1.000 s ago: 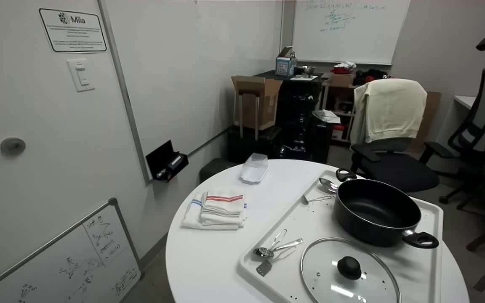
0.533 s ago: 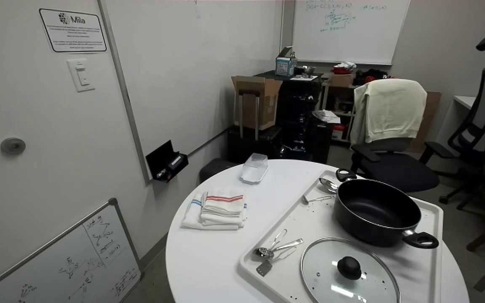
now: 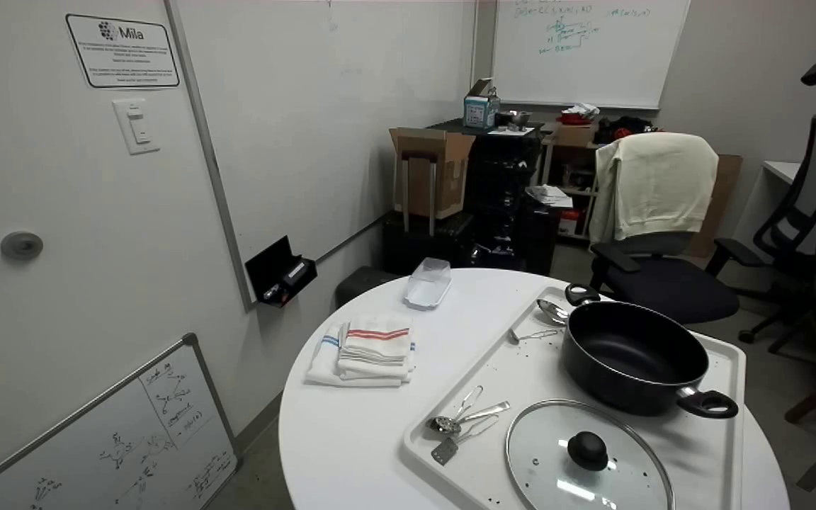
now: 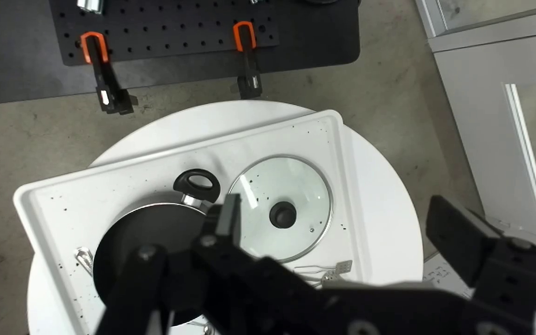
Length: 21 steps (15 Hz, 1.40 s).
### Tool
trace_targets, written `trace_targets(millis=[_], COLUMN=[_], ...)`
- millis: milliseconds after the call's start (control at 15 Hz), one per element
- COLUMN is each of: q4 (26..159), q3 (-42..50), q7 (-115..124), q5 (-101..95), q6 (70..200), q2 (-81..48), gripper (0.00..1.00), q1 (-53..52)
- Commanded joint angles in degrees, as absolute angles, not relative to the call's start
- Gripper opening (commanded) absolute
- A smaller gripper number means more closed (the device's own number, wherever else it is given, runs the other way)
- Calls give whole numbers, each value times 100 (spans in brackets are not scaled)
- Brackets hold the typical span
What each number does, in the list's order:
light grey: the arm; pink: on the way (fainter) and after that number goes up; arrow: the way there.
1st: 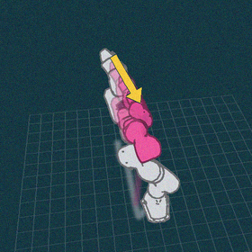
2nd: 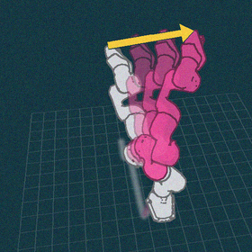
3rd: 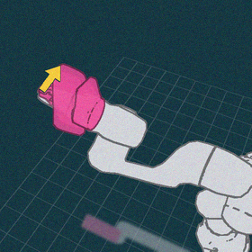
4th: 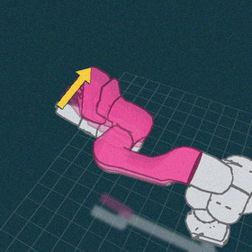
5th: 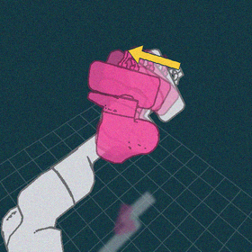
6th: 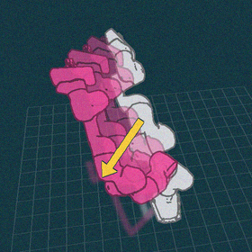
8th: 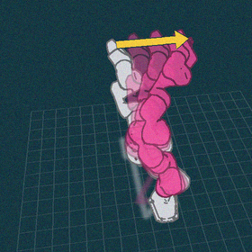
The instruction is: Pick up the lid from the table and put it on the pot
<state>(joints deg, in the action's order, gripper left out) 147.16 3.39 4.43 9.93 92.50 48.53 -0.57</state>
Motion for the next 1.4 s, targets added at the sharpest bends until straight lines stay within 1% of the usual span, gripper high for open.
trace_targets(millis=[0,267,533,800,1333], q4=[14739,14868,15080,15210,15050], q3=[247,90,-123,-313,-678], q7=[279,301,342,356,501], q5=[1013,949,944,964,725], q6=[9431,9974,10699,11625,14078], q2=[4740,4459,3884,2981,743], gripper=[100,100,100,100,100], q1=[58,27,-58,-183,-455])
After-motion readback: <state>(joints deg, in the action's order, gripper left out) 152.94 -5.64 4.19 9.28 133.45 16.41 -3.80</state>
